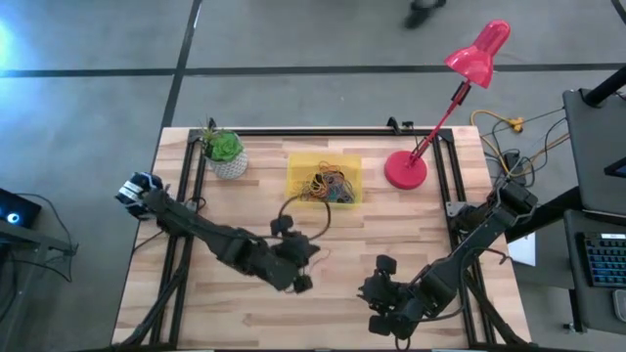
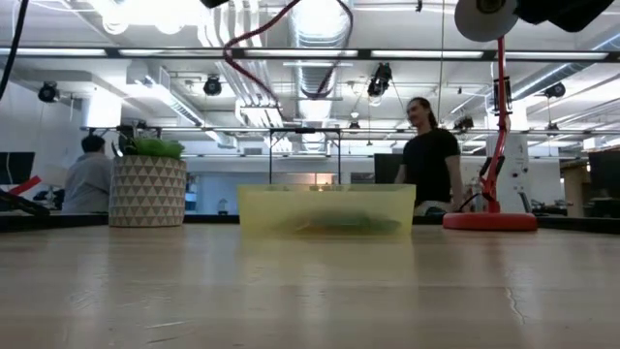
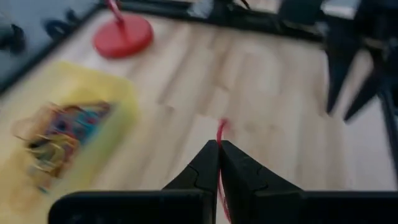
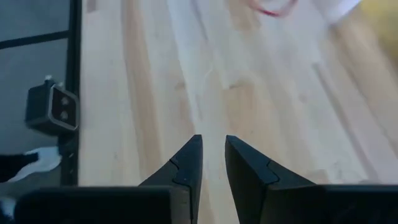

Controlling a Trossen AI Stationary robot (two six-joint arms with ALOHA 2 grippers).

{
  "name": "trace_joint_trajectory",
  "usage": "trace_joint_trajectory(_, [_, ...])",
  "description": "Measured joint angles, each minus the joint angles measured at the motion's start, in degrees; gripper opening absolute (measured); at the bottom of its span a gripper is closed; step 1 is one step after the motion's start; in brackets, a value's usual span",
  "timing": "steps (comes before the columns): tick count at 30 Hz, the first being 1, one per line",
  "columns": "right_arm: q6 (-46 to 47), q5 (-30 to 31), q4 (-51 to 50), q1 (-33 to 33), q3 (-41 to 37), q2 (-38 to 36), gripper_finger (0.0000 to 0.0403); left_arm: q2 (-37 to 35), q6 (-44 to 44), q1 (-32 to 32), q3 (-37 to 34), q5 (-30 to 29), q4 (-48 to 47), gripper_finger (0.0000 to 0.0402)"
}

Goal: Pick and place rubber bands into bin
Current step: Put the red rubber band into the yellow bin

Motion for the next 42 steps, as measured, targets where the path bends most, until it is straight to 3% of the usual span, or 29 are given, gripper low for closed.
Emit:
trace_joint_trajectory(8, [-2.5, 7.4, 0.0, -0.4, 0.0, 0.0, 0.0057, -2.4, 8.3, 7.6, 0.0, -1.1, 0.0, 0.0000])
trace_joint_trajectory(13, [-2.9, 7.8, 0.1, -1.0, 0.1, 0.0, 0.0057, -2.6, 15.2, 14.1, 0.0, -0.1, 0.0, 0.0000])
trace_joint_trajectory(23, [3.4, 7.8, 0.3, -2.2, 0.2, 0.0, 0.0057, -2.6, 30.4, 29.4, -1.1, 11.5, 1.6, 0.0000])
trace_joint_trajectory(29, [6.9, 7.8, 0.4, -3.9, 0.2, 0.0, 0.0057, -2.6, 32.7, 37.3, -3.8, 19.9, 6.8, 0.0000])
trace_joint_trajectory(42, [6.7, 7.7, 3.9, -8.7, 0.2, 0.0, 0.0057, -2.6, 37.2, 43.8, -10.6, 26.7, 12.2, 0.0000])
